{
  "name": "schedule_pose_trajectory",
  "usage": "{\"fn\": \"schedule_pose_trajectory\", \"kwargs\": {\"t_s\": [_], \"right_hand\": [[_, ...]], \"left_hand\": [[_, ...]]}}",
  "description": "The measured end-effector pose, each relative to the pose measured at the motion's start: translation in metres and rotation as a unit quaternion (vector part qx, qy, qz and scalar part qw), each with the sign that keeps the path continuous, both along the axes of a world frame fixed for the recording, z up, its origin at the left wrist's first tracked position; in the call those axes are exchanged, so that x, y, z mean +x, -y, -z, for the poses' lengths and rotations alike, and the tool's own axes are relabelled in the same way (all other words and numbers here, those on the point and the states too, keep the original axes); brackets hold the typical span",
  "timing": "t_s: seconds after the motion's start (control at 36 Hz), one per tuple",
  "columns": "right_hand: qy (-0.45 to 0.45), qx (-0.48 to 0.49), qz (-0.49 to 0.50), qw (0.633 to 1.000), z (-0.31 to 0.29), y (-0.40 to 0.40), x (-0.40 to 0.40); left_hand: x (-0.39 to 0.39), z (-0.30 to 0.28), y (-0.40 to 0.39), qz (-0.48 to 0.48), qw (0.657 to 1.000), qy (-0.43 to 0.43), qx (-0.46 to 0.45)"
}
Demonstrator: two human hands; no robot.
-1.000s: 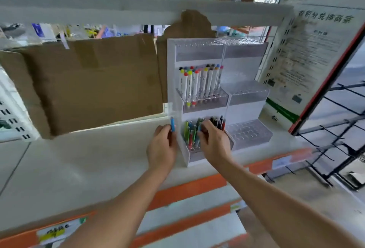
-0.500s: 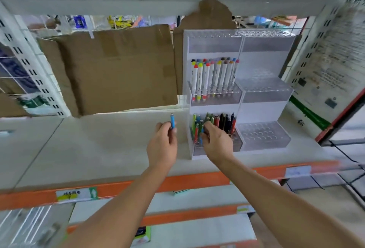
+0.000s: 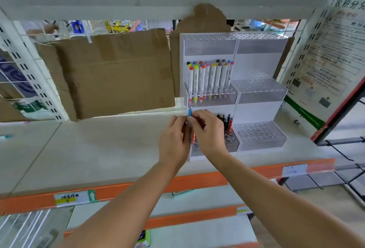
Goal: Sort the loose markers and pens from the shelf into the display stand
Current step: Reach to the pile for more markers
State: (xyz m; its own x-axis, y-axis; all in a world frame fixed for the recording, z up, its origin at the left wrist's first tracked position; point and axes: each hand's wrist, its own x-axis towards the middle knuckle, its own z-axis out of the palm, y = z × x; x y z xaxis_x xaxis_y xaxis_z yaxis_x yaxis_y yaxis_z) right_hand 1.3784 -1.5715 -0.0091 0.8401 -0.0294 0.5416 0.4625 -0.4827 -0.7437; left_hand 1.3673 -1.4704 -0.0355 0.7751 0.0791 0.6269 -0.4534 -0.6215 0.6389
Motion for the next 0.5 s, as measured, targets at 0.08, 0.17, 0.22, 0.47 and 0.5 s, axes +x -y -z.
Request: {"fn": "schedule_pose_trajectory", "kwargs": {"t_s": [0.08, 0.17, 0.22, 0.47, 0.5], "right_hand": [[0.013, 0.066, 0.058, 0.996, 0.000, 0.018, 0.002], [0.013, 0.089, 0.119, 0.989, -0.003, 0.043, 0.005], [0.005, 0.063, 0.122, 0.991, -0.002, 0.055, 0.005], [-0.040, -0.070, 0.070, 0.994, 0.023, 0.054, 0.013], [-0.048, -0.093, 0.066, 0.992, 0.025, 0.053, 0.013]], "left_hand": [[-0.002, 0.002, -0.006, -0.007, 1.000, -0.014, 0.015], [0.002, 0.011, -0.020, -0.049, 0.997, -0.054, 0.034], [0.006, 0.017, -0.028, -0.082, 0.991, -0.086, 0.061], [0.010, 0.029, -0.035, -0.108, 0.966, -0.188, 0.139], [0.010, 0.030, -0.035, -0.108, 0.965, -0.192, 0.143]]}}
